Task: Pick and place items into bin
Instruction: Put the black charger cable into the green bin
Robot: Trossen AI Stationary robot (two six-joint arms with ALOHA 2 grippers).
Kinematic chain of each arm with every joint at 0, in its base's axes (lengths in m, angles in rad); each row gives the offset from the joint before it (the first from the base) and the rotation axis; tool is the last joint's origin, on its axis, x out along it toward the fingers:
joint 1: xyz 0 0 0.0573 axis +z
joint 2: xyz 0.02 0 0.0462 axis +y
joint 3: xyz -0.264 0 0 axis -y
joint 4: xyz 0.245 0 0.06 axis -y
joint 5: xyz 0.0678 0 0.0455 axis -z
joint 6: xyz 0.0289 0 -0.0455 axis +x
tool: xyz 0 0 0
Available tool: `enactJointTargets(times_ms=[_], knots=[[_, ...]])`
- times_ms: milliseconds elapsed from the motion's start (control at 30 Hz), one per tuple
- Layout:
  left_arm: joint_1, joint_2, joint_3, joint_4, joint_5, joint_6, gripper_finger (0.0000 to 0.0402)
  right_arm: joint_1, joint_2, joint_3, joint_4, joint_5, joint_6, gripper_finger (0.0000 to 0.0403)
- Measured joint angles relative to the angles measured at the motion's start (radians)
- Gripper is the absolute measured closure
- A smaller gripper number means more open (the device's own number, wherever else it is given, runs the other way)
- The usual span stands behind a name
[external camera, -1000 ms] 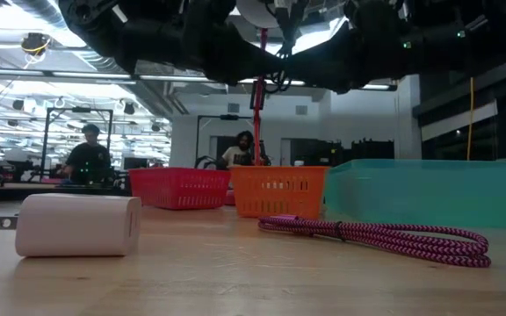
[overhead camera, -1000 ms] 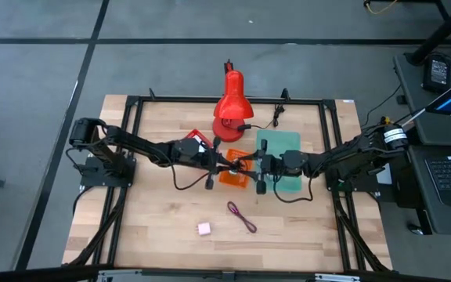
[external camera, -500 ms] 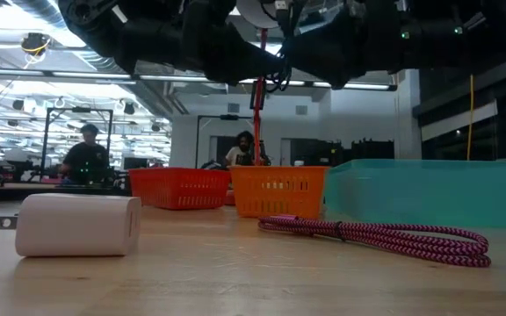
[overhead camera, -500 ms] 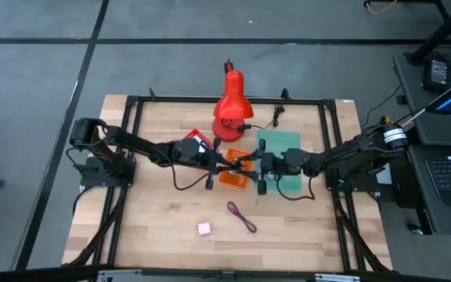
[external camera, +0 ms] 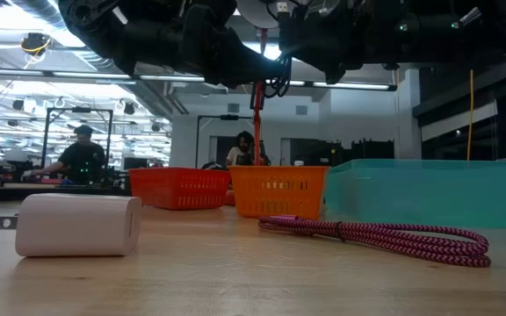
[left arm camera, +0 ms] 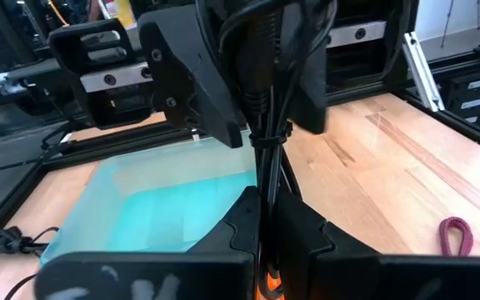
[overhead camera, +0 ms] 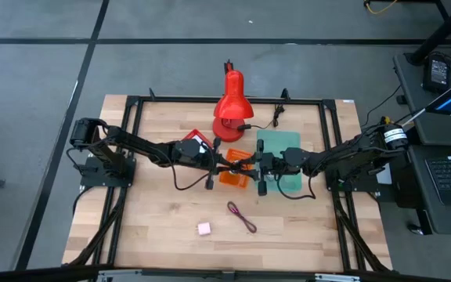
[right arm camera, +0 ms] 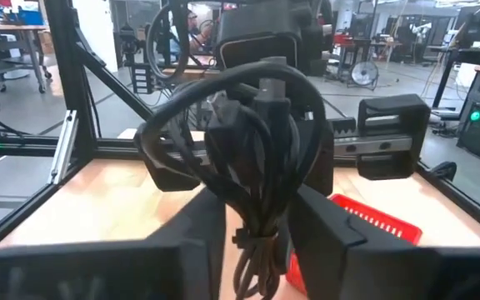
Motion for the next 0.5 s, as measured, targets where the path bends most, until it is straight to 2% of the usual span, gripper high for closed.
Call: enactJointTargets(times_ms=[200,333,500], knots=[[-0.005,0.0,0.0,-0.007,0.008,0.0,0.0367,0.001,0.0,0.0,-0.007,-0.002,-0.017,0.0385],[-0.005,-0.001,0.0,-0.026,0.008,0.0,0.0338,0.0,0.001,0.0,-0.009,-0.001,0.006,0.0386],[-0.005,-0.055,0.0,-0.139,-0.005,0.027,0.0311,0.0,0.001,0.0,-0.029,0.0,0.001,0.039]])
